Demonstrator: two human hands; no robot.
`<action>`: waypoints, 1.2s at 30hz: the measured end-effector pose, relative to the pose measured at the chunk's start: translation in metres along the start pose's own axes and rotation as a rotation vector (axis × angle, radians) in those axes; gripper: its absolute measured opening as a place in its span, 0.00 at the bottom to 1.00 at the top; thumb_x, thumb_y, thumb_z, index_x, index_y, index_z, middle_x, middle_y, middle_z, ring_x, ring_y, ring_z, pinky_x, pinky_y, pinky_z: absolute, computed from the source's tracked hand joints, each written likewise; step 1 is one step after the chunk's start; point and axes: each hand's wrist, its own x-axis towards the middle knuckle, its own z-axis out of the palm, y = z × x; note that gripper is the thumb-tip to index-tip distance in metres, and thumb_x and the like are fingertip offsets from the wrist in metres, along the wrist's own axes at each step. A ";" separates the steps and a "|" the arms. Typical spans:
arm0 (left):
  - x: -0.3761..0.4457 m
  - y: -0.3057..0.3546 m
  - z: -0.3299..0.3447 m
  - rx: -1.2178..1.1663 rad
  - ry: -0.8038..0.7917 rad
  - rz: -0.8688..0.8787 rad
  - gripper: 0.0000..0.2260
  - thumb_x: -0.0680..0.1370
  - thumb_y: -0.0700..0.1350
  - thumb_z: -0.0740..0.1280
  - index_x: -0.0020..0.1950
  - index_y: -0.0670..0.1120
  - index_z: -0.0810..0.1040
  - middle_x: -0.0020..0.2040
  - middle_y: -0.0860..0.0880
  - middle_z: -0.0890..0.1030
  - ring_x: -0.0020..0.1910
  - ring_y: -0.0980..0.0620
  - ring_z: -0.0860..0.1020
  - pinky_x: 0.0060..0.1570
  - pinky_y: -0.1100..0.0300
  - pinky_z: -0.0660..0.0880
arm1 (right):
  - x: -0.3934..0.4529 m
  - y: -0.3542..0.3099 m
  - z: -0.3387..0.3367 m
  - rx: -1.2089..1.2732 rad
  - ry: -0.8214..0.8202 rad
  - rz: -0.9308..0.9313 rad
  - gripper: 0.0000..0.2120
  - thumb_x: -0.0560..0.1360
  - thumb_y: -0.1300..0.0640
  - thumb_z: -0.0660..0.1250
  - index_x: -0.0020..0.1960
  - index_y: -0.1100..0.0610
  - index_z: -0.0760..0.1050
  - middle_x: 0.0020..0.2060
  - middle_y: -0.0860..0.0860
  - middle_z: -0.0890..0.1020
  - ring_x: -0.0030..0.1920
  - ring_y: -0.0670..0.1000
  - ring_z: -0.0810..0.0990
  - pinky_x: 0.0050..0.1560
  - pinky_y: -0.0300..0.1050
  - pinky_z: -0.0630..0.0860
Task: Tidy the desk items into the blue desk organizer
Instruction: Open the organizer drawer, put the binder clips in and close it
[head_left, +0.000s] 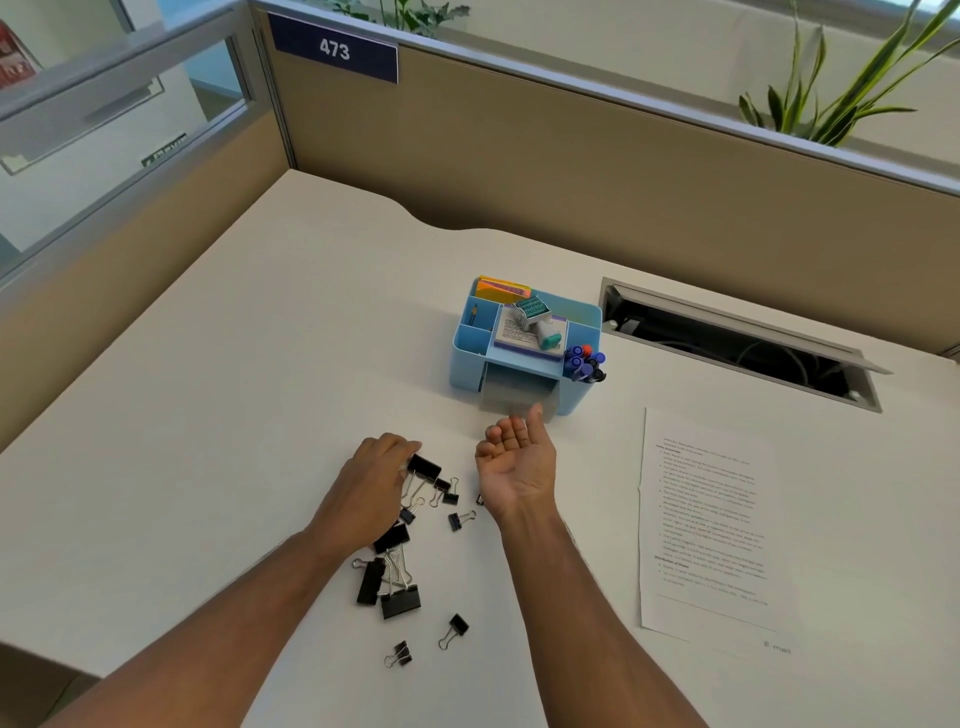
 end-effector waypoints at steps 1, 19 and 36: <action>0.000 0.002 0.000 0.000 -0.001 -0.011 0.18 0.79 0.35 0.63 0.69 0.45 0.74 0.62 0.51 0.76 0.57 0.50 0.73 0.55 0.49 0.76 | -0.002 0.001 -0.002 -0.004 -0.006 -0.002 0.14 0.76 0.46 0.71 0.48 0.56 0.74 0.34 0.51 0.77 0.33 0.48 0.73 0.33 0.39 0.69; 0.008 0.028 0.018 0.408 -0.060 0.431 0.16 0.68 0.37 0.77 0.54 0.49 0.83 0.47 0.50 0.78 0.60 0.46 0.73 0.57 0.53 0.73 | -0.016 0.001 -0.088 -1.872 -0.148 -0.924 0.13 0.78 0.59 0.66 0.61 0.52 0.79 0.54 0.49 0.76 0.53 0.49 0.74 0.53 0.41 0.72; 0.008 0.050 0.020 0.496 -0.210 0.405 0.21 0.62 0.30 0.73 0.51 0.47 0.77 0.46 0.49 0.74 0.43 0.49 0.71 0.39 0.57 0.73 | -0.029 -0.006 -0.065 -1.981 -0.072 -1.272 0.10 0.75 0.66 0.70 0.55 0.58 0.78 0.48 0.54 0.79 0.45 0.52 0.75 0.42 0.44 0.76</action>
